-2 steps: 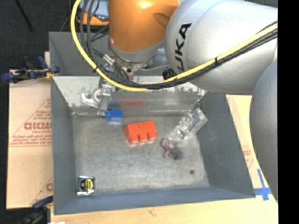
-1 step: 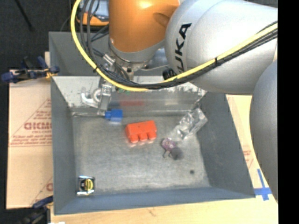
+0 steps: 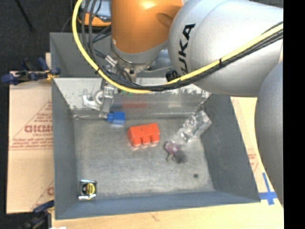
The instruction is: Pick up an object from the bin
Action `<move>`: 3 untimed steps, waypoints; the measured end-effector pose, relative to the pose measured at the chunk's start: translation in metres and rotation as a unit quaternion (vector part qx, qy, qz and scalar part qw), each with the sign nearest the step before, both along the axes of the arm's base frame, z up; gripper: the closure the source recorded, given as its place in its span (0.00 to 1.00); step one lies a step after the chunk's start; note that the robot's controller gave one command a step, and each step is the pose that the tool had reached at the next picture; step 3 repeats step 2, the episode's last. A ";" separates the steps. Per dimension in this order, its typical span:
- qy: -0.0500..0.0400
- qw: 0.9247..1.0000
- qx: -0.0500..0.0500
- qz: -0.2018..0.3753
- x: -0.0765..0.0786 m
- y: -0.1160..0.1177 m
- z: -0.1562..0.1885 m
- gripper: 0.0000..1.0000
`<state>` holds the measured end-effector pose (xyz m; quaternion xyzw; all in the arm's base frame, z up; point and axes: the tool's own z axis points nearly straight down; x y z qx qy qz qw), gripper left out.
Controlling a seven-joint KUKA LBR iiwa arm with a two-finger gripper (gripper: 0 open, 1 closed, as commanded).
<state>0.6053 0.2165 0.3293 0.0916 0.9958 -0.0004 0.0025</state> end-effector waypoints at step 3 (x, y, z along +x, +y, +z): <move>0.000 1.000 0.000 0.000 0.000 0.000 0.000 1.00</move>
Offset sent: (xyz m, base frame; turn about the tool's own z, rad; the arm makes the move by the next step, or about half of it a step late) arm 0.0000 0.0000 0.0000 0.0000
